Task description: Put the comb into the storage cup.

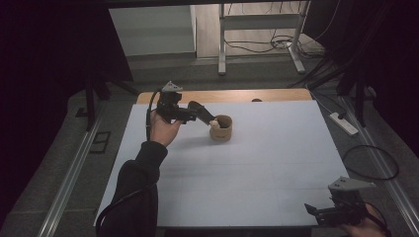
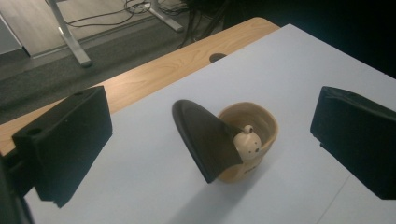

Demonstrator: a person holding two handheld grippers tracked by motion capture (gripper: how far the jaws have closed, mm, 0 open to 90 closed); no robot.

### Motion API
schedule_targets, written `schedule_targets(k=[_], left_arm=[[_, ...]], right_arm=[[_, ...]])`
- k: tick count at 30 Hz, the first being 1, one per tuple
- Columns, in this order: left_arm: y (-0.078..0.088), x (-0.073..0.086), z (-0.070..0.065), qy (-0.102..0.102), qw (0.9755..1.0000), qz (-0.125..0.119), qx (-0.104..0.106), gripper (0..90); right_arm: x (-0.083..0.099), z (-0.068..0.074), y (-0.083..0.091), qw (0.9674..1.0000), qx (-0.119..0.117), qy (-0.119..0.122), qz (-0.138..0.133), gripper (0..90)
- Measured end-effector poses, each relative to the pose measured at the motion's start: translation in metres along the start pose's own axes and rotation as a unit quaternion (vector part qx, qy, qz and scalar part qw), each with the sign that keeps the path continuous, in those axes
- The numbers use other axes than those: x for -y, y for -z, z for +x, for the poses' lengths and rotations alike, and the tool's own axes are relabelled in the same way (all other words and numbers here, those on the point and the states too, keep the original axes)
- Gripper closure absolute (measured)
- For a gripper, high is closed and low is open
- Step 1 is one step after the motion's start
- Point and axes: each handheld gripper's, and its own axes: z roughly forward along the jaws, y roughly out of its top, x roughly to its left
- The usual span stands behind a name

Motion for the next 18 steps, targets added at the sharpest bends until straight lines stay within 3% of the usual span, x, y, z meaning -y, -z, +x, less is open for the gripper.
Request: schedule_targets(k=[9,18], left_arm=[[0.005,0.008,-0.005,-0.007,1.0,-0.001,0.001,0.0],[0.008,0.021,-0.007,0.005,0.9999,-0.005,0.01,0.0]], right_arm=[[0.0,0.0,0.0,1.0,0.001,0.001,0.0,0.0],[0.0,0.002,0.0,1.0,0.001,0.006,0.0,0.4]])
